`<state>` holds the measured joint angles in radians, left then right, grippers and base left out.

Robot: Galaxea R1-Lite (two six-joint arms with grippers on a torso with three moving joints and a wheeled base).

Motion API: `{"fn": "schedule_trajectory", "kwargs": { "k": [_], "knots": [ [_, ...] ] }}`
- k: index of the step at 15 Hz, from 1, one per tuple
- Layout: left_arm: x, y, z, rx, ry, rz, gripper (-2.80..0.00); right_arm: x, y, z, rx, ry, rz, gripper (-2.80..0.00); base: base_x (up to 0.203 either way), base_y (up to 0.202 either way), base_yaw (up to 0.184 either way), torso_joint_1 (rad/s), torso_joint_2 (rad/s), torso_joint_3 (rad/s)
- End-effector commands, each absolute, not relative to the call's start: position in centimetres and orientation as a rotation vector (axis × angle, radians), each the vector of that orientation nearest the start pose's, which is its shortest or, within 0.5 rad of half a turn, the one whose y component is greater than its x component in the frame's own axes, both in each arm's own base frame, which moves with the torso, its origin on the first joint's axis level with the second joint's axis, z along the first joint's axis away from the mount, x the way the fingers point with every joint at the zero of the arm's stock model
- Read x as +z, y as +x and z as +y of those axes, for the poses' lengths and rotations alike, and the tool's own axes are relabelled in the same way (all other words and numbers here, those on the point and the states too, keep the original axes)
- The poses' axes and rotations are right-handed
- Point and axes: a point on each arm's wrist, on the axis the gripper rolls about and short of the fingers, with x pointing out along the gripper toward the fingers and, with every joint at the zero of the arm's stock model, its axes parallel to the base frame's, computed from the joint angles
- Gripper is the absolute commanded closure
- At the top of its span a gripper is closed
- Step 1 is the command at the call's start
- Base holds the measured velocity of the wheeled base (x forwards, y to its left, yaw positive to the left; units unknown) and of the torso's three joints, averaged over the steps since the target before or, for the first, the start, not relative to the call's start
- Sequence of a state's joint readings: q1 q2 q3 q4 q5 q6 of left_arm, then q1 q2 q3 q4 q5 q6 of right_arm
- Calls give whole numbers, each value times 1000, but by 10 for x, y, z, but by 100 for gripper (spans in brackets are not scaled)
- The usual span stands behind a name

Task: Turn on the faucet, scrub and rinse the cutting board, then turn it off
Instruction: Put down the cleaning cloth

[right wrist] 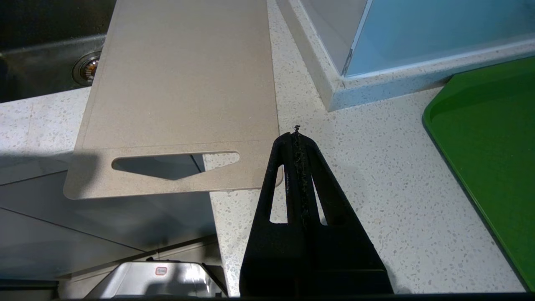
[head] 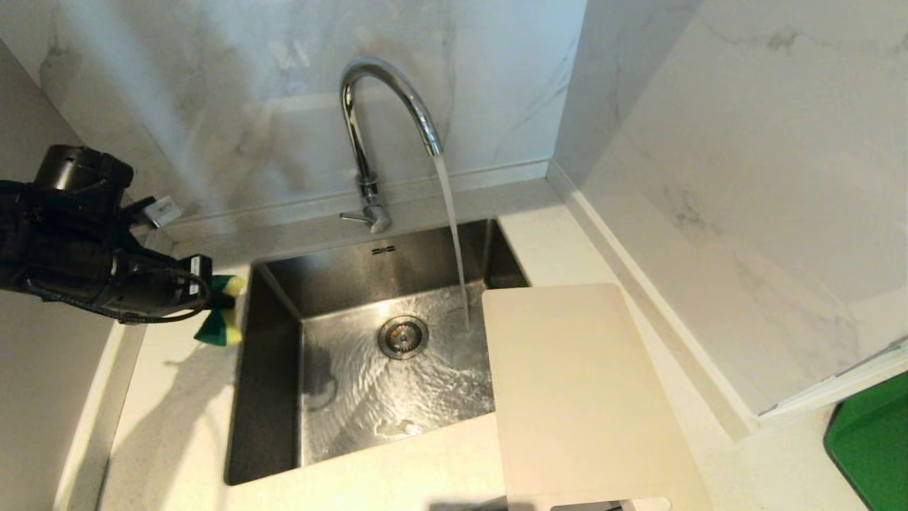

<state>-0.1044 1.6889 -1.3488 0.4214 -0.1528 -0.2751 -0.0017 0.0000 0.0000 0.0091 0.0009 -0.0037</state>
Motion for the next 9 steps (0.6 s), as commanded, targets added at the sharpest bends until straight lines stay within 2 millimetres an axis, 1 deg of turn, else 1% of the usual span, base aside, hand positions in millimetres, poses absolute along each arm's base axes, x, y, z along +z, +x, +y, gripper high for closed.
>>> {"fn": "schedule_trajectory", "kwargs": {
  "k": [1, 2, 5, 7, 9],
  "knots": [
    [238, 296, -16, -109, -225, 818, 0, 74, -23, 0, 0, -3, 11, 0, 0, 0, 0, 0, 0, 0],
    [235, 297, -6, -99, -190, 823, 0, 74, -23, 0, 0, -3, 11, 0, 0, 0, 0, 0, 0, 0],
    [228, 295, 25, -133, 11, 825, 0, 75, -23, 0, 0, -2, 9, 0, 0, 0, 0, 0, 0, 0],
    [213, 286, 32, -170, 66, 871, 0, 75, -23, 0, 0, -2, 11, 0, 0, 0, 0, 0, 0, 0],
    [190, 279, 32, -196, 84, 931, 0, 75, -23, 0, 0, -2, 9, 0, 0, 0, 0, 0, 0, 0]
  ]
}}
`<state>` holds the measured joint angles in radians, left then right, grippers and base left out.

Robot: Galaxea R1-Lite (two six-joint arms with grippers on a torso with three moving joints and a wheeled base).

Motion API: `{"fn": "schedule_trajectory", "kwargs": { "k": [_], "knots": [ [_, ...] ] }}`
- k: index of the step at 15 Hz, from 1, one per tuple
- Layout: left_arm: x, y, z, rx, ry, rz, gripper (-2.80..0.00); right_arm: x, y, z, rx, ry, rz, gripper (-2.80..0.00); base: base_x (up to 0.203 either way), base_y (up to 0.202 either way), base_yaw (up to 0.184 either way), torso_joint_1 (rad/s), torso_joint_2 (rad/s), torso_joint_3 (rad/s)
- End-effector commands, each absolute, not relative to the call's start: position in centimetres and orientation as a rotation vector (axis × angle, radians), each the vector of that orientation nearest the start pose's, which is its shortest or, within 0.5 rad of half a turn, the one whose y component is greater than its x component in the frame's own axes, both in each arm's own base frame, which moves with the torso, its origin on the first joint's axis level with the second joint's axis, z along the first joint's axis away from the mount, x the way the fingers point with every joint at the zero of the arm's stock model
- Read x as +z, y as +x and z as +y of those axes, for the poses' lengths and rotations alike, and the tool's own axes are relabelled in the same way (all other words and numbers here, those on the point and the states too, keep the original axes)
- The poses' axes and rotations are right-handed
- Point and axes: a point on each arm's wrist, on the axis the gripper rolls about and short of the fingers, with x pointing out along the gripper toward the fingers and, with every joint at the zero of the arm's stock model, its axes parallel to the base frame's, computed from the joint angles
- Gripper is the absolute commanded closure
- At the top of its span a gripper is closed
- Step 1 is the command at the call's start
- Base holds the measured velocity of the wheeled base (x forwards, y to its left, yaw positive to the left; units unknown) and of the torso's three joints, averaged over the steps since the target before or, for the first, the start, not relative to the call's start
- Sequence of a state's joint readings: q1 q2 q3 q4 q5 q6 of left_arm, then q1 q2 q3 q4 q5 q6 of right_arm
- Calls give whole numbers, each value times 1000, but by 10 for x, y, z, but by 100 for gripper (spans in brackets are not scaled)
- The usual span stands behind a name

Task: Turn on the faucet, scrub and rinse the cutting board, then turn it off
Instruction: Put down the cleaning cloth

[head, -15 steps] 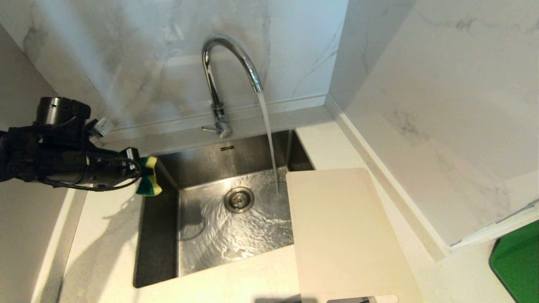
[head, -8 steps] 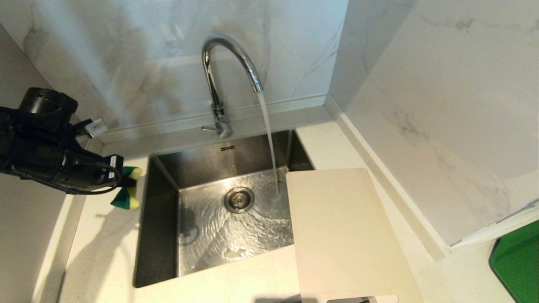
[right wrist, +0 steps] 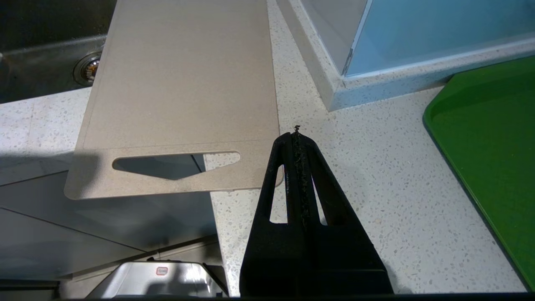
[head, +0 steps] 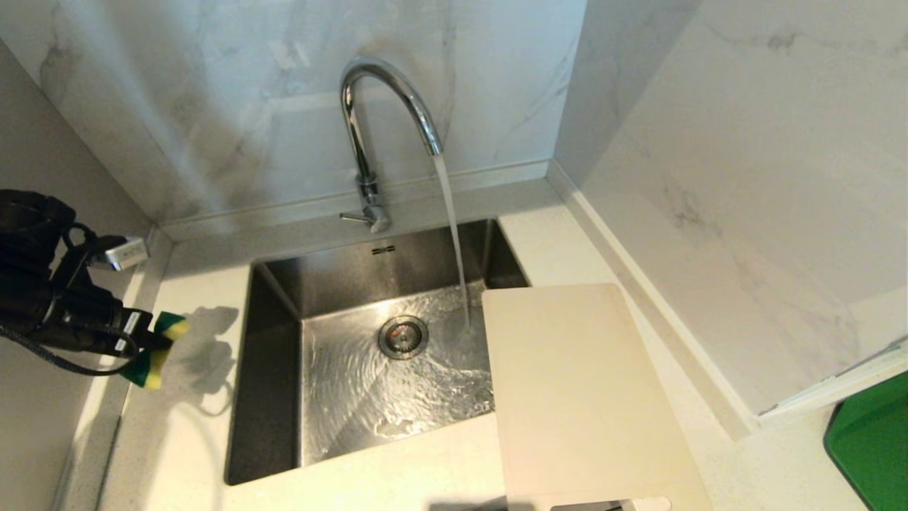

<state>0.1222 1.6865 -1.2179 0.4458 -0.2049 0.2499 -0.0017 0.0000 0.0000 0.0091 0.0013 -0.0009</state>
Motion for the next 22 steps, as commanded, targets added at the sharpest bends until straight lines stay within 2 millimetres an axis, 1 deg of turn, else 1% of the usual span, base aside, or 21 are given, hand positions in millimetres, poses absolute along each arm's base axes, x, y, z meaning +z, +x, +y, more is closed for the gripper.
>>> {"fn": "schedule_trajectory", "kwargs": {
  "k": [1, 4, 8, 12, 16, 20, 21, 22],
  "knots": [
    [178, 277, 32, -203, 89, 944, 0, 75, -23, 0, 0, -2, 9, 0, 0, 0, 0, 0, 0, 0],
    [146, 283, 32, -220, 136, 910, 0, 74, -23, 0, 0, -2, 10, 0, 0, 0, 0, 0, 0, 0],
    [121, 291, 33, -233, 123, 978, 0, 74, -23, 0, 0, -2, 11, 0, 0, 0, 0, 0, 0, 0],
    [109, 296, 34, -237, 114, 1016, 0, 75, -23, 0, 0, -2, 9, 0, 0, 0, 0, 0, 0, 0],
    [110, 298, 35, -234, 116, 995, 0, 75, -23, 0, 0, -2, 9, 0, 0, 0, 0, 0, 0, 0],
    [110, 295, 35, -234, 112, 995, 0, 75, -23, 0, 0, -2, 9, 0, 0, 0, 0, 0, 0, 0],
    [111, 294, 35, -232, 110, 994, -280, 75, -23, 0, 0, -2, 9, 0, 0, 0, 0, 0, 0, 0],
    [112, 294, 35, -230, 108, 990, -280, 74, -23, 0, 0, -2, 10, 0, 0, 0, 0, 0, 0, 0]
  ]
}}
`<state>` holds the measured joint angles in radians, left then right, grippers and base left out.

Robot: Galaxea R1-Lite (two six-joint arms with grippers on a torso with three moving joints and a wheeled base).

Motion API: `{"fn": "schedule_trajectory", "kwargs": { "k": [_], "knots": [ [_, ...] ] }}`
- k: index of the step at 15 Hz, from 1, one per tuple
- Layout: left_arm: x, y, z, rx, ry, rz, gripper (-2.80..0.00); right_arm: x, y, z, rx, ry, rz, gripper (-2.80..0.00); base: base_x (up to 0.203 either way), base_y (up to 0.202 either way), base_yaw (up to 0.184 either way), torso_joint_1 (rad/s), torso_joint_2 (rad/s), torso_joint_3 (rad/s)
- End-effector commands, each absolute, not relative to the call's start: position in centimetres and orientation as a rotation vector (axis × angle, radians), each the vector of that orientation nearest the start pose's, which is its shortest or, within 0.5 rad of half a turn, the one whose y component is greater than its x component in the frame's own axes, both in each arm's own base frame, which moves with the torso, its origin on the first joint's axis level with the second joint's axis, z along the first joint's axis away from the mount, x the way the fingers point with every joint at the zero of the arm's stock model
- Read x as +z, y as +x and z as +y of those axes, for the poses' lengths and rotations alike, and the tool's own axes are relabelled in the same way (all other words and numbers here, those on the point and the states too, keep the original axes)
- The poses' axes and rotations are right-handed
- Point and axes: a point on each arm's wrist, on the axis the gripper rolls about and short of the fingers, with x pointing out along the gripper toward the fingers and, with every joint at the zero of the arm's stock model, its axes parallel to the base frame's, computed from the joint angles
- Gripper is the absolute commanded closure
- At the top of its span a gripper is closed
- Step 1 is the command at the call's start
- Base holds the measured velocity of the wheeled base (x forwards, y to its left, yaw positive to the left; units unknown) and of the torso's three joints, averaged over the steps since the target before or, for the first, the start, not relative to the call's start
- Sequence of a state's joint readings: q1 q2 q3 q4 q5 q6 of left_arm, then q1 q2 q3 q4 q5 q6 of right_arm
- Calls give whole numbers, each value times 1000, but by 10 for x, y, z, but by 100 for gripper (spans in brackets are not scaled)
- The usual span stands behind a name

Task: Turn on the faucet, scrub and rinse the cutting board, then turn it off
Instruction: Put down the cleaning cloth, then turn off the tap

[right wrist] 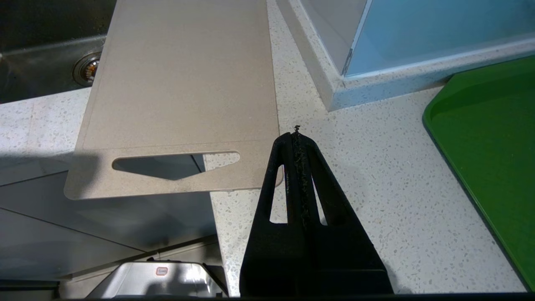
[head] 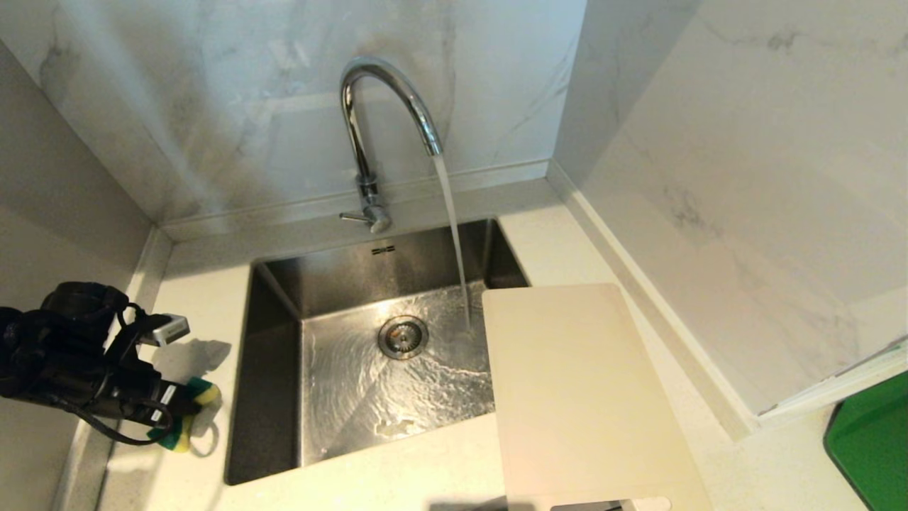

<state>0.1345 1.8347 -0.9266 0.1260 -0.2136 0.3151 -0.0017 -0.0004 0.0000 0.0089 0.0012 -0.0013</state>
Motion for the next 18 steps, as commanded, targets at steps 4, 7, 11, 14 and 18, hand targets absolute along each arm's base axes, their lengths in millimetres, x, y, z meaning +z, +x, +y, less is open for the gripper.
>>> {"fn": "schedule_trajectory", "kwargs": {
  "k": [4, 7, 11, 14, 18],
  "knots": [
    [123, 289, 37, -229, 105, 952, -280, 74, -23, 0, 0, -2, 10, 0, 0, 0, 0, 0, 0, 0],
    [131, 286, 42, -219, 97, 923, -280, 74, -23, 0, 0, -2, 9, 0, 0, 0, 0, 0, 0, 0],
    [158, 294, 43, -191, 0, 829, -280, 75, -23, 0, 0, -2, 9, 0, 0, 0, 0, 0, 0, 0],
    [186, 303, 28, -200, -86, 765, -280, 75, -23, 0, 0, -2, 9, 0, 0, 0, 0, 0, 0, 0],
    [217, 306, -10, -266, -203, 721, 0, 74, -23, 0, 0, -2, 10, 0, 0, 0, 0, 0, 0, 0]
  ]
}}
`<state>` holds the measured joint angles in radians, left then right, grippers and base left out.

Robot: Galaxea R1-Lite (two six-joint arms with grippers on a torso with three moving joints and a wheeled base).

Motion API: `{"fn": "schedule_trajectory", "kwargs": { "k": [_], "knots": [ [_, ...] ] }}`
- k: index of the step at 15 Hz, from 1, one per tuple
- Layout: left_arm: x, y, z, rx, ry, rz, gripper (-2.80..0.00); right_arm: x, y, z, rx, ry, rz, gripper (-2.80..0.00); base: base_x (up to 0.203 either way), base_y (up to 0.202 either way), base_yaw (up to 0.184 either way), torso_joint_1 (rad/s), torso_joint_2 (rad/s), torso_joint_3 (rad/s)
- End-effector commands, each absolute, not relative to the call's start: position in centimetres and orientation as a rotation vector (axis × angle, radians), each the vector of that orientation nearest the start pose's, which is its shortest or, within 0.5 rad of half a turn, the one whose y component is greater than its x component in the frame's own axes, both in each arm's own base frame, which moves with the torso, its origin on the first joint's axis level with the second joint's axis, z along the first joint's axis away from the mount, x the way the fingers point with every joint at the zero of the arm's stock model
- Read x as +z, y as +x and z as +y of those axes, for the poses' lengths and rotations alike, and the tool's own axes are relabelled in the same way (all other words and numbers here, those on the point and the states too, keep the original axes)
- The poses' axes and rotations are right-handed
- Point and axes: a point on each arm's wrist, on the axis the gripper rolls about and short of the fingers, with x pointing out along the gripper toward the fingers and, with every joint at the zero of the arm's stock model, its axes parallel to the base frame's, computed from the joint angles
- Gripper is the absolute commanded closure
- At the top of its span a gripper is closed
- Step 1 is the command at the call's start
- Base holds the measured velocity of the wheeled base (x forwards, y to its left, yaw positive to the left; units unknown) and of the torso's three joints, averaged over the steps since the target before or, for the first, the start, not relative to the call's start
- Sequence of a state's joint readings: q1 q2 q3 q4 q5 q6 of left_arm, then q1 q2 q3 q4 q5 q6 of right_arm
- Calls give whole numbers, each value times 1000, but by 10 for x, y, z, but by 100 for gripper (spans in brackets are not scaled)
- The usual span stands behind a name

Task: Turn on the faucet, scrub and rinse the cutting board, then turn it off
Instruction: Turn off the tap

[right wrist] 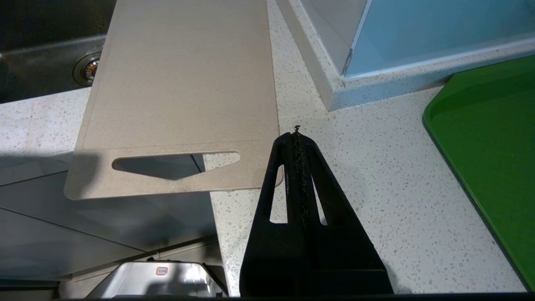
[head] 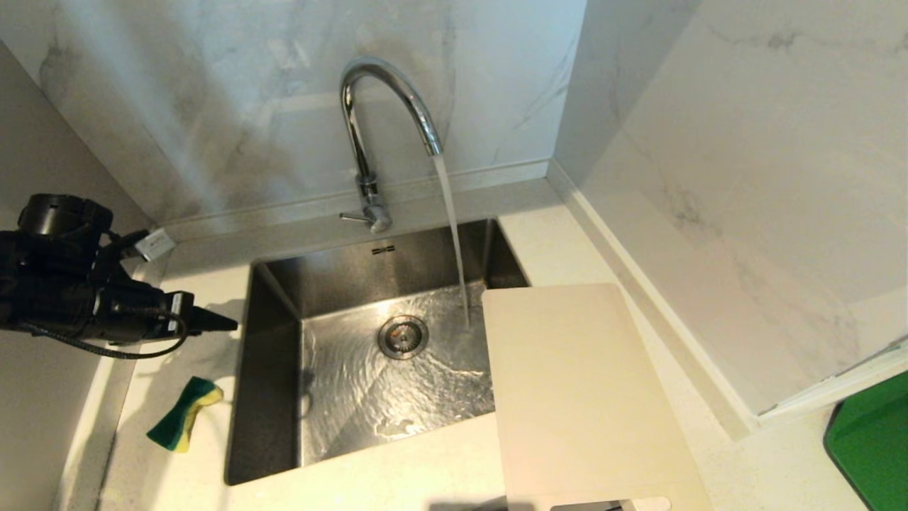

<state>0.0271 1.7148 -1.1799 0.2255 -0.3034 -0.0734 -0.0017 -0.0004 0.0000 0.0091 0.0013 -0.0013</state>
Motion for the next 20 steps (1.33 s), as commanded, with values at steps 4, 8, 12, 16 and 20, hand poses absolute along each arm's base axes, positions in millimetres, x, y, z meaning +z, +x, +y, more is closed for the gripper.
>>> {"fn": "schedule_trajectory", "kwargs": {
  "k": [4, 8, 12, 16, 20],
  "knots": [
    [243, 315, -40, -314, -331, 624, 0, 75, -23, 0, 0, -3, 8, 0, 0, 0, 0, 0, 0, 0],
    [247, 336, -74, -385, -485, 502, 0, 75, -23, 0, 0, -3, 8, 0, 0, 0, 0, 0, 0, 0],
    [230, 363, -92, -426, -567, 424, 0, 75, -23, 0, 0, -3, 8, 0, 0, 0, 0, 0, 0, 0],
    [211, 387, -111, -478, -600, 347, 0, 75, -22, 0, 2, -4, 15, 0, 0, 0, 0, 0, 0, 0],
    [205, 412, -136, -467, -636, 249, 0, 75, -21, 0, 0, -4, 29, 0, 0, 0, 0, 0, 0, 0]
  ]
}}
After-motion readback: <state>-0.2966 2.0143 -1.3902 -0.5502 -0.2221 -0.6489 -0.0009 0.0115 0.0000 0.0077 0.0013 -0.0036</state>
